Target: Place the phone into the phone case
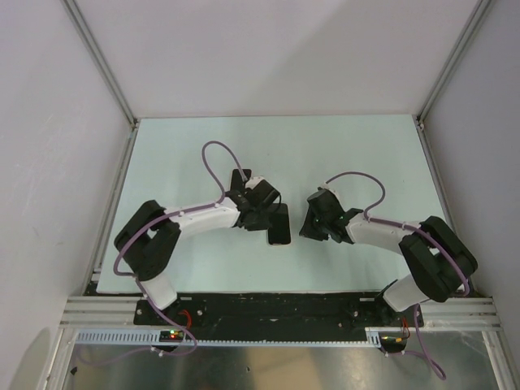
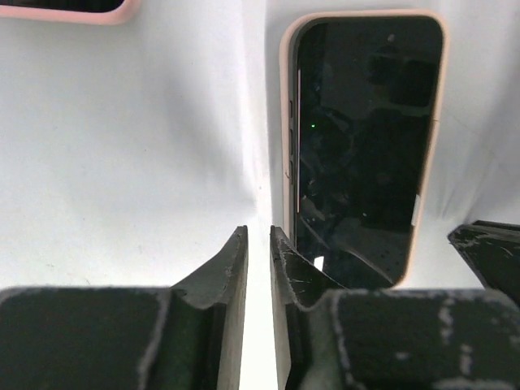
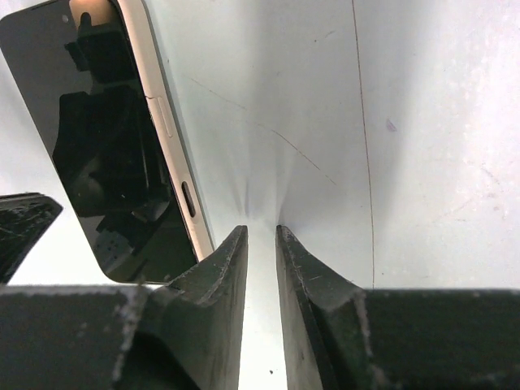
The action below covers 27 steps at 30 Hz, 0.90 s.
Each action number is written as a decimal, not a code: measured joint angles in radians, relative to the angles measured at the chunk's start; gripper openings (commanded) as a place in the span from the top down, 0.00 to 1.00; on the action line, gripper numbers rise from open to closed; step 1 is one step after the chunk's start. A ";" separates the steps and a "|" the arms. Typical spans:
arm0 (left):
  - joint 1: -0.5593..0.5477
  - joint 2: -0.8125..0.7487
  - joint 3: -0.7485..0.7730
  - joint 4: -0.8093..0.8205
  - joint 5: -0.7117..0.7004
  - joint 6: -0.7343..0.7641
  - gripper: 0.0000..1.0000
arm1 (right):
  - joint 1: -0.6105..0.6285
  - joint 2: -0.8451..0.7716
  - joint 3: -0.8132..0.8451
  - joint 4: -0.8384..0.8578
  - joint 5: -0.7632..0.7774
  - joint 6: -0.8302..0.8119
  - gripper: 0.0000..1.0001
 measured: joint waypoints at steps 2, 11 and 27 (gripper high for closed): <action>0.003 -0.027 -0.008 0.004 0.007 0.000 0.79 | -0.006 -0.007 -0.006 -0.001 -0.010 -0.007 0.74; 0.003 -0.085 -0.032 0.016 0.058 -0.009 0.72 | -0.010 -0.021 -0.015 0.005 -0.051 -0.014 0.74; 0.003 -0.024 -0.032 0.082 0.155 -0.027 0.75 | -0.008 -0.018 -0.016 0.044 -0.093 -0.014 0.74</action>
